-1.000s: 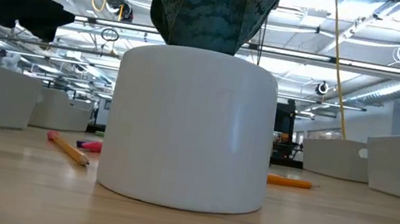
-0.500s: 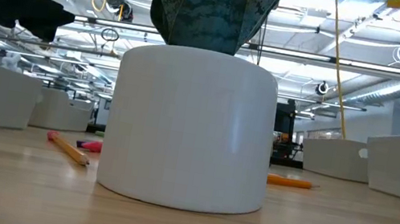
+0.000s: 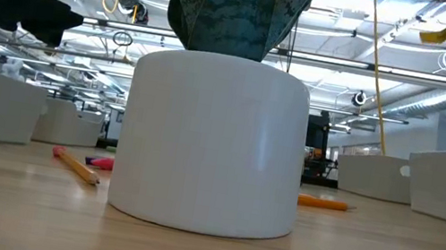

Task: Sort crayons/erasers/pens/pencils in bins
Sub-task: Put the blue crayon into the bottom right gray bin

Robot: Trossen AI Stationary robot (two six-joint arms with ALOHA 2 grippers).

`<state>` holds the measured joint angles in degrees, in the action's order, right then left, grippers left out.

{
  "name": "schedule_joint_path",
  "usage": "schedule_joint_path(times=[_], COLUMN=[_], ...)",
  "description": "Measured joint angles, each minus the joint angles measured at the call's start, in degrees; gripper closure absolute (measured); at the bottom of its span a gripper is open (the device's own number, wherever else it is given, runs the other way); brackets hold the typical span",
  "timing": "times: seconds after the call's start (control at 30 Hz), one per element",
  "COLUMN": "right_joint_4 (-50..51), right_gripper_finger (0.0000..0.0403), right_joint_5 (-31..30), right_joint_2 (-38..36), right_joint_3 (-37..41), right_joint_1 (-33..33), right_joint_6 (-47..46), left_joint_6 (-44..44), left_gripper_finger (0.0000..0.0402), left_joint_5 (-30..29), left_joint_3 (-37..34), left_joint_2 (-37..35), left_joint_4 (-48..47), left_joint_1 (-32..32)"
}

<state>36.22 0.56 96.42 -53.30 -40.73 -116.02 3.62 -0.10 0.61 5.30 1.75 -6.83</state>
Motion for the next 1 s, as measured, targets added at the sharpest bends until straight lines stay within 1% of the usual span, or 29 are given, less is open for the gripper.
schedule_joint_path(times=[0.1,0.17,0.43,0.53,0.77,0.93,1.0], right_joint_4=[-0.1,0.0,0.2,0.7,8.6,9.8,10.0], right_gripper_finger=[0.0328,0.0333,0.0377,0.0388,0.0384,0.0382,0.0381], right_joint_5=[-0.4,-0.5,-0.2,0.0,-0.5,-0.7,-2.2], right_joint_2=[0.0,0.0,0.1,0.2,0.5,-0.8,-2.6], right_joint_3=[0.0,0.0,0.1,-0.5,-5.6,-8.6,-9.1], right_joint_1=[0.2,0.2,0.9,1.2,2.2,4.1,5.0], right_joint_6=[0.3,0.4,0.0,0.8,3.5,7.7,9.5], left_joint_6=[0.0,0.0,0.0,0.0,0.0,0.0,0.0], left_gripper_finger=[0.0268,0.0268,0.0268,0.0268,0.0268,0.0268,0.0268], left_joint_5=[0.0,0.0,0.0,0.0,0.0,0.0,0.0], left_joint_3=[0.0,0.0,0.0,0.0,0.0,0.0,0.0], left_joint_2=[0.0,0.0,0.0,0.0,0.0,0.0,0.0], left_joint_4=[0.0,0.0,0.0,0.0,0.0,0.0,0.0], left_joint_1=[0.0,0.0,0.0,0.0,0.0,0.0,0.0])
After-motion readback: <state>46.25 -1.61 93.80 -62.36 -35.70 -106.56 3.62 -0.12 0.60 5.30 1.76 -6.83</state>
